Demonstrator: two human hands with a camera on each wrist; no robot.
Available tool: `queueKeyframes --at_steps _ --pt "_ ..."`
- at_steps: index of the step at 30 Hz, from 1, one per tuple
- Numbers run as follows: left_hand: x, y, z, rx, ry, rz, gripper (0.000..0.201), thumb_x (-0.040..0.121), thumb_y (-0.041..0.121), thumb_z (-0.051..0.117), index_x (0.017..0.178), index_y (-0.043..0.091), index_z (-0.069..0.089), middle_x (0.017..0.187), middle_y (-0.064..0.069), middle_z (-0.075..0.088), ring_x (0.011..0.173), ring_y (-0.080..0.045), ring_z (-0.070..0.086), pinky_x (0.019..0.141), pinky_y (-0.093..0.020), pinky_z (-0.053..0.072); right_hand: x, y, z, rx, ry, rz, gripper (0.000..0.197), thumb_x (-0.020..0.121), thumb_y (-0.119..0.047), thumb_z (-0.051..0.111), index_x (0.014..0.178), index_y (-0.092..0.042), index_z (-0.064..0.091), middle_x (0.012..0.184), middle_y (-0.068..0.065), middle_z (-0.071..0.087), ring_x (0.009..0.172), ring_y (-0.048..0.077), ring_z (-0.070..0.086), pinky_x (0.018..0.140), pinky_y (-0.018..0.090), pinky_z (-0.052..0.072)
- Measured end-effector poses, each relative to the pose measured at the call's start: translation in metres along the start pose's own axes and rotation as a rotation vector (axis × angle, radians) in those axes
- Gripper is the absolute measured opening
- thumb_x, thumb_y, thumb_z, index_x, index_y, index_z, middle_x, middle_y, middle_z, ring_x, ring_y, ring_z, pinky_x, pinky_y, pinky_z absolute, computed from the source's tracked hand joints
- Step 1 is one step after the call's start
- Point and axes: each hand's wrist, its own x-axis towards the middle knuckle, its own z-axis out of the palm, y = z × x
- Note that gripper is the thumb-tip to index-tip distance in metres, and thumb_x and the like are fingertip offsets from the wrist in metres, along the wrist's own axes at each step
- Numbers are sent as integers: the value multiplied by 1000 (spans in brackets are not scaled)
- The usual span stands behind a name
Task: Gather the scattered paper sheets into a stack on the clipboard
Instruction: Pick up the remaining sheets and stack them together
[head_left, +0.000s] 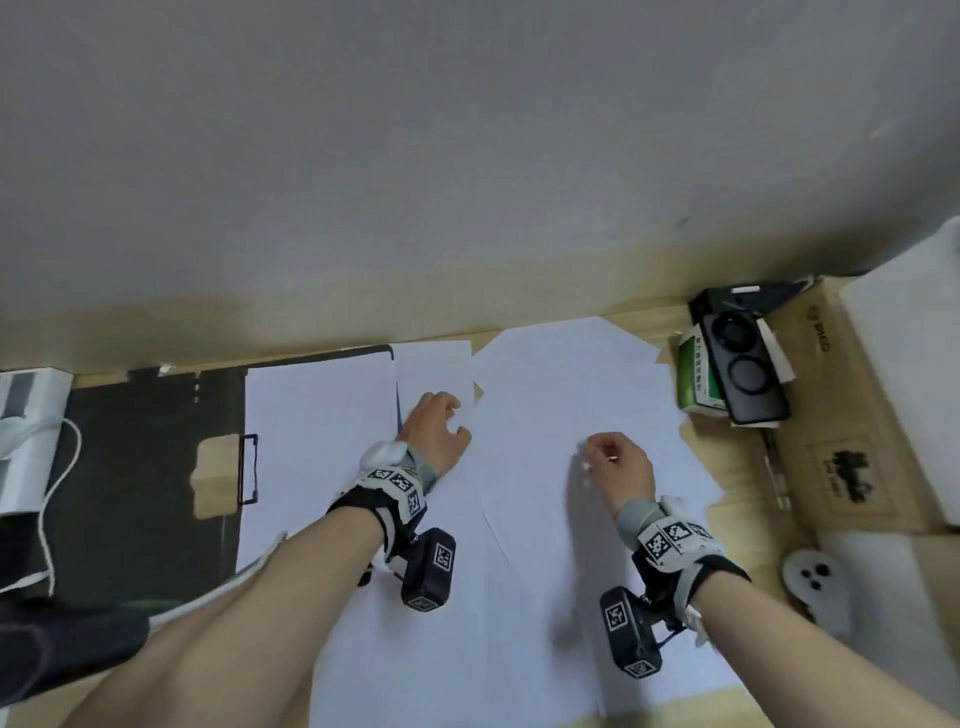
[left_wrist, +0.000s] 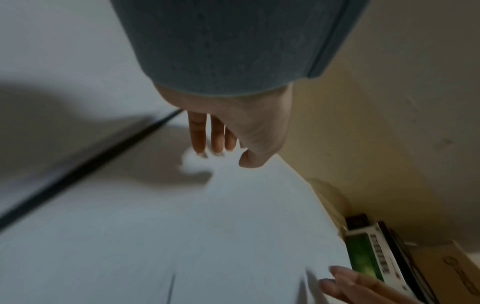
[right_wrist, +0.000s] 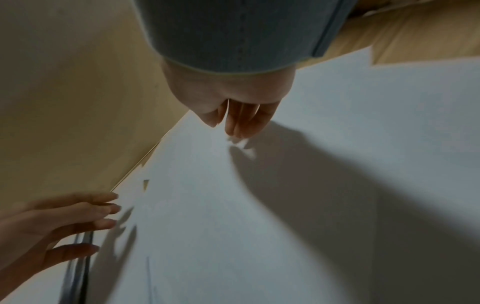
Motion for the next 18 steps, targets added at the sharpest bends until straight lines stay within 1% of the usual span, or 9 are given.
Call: queueKeyframes --at_steps 3,5,7,9,11,13,15,16,18 --pt "-4 21 35 81 -80 -2 51 84 28 59 131 13 46 128 -7 48 118 -25 49 98 -35 42 3 24 -35 -76 82 25 13 86 -21 68 98 -16 66 96 4 69 91 25 65 84 36 52" --pt "-6 29 49 179 -101 -18 59 84 32 59 137 14 41 136 -7 43 127 -27 40 103 -37 39 8 37 -52 -121 127 44 26 81 -17 71 106 -11 66 106 10 68 97 27 64 88 36 51" --pt "-6 35 60 246 -74 -35 65 82 34 60 140 16 38 141 -7 37 131 -27 34 105 -39 38 12 47 -65 -195 216 117 44 76 -19 77 116 -7 63 120 15 62 112 33 57 98 38 44" --pt "-6 35 68 263 -10 -47 68 78 35 63 139 17 37 140 -6 35 130 -27 33 103 -40 39 11 52 -71 -189 295 232 64 72 -24 81 127 -4 53 132 17 50 127 35 42 104 39 33" --pt "-5 34 71 274 51 -86 72 74 35 65 137 17 36 135 -6 36 125 -27 35 98 -39 42 7 51 -71 -173 335 321 81 69 -26 82 134 -1 41 140 19 37 132 36 31 106 43 29" --pt "-3 38 74 293 83 -126 74 71 34 67 136 15 36 130 -7 40 120 -27 40 94 -36 43 8 52 -74 -167 347 357 88 67 -24 82 137 0 35 144 19 32 135 35 26 109 44 27" --pt "2 45 75 279 73 -179 72 72 32 68 135 14 38 126 -7 46 119 -27 42 92 -35 42 15 55 -78 -163 291 382 87 66 -27 82 136 -4 36 140 19 39 129 35 34 105 43 32" --pt "4 47 75 255 59 -208 69 72 30 67 133 15 39 123 -6 50 117 -26 44 91 -35 43 17 57 -79 -175 238 392 82 66 -31 81 133 -9 41 133 18 45 118 34 41 97 42 38" --pt "8 49 77 210 17 -233 61 73 29 64 128 16 42 115 -3 59 115 -25 46 89 -36 45 22 63 -80 -243 130 374 60 64 -40 78 114 -18 52 117 12 55 94 28 47 80 34 42"
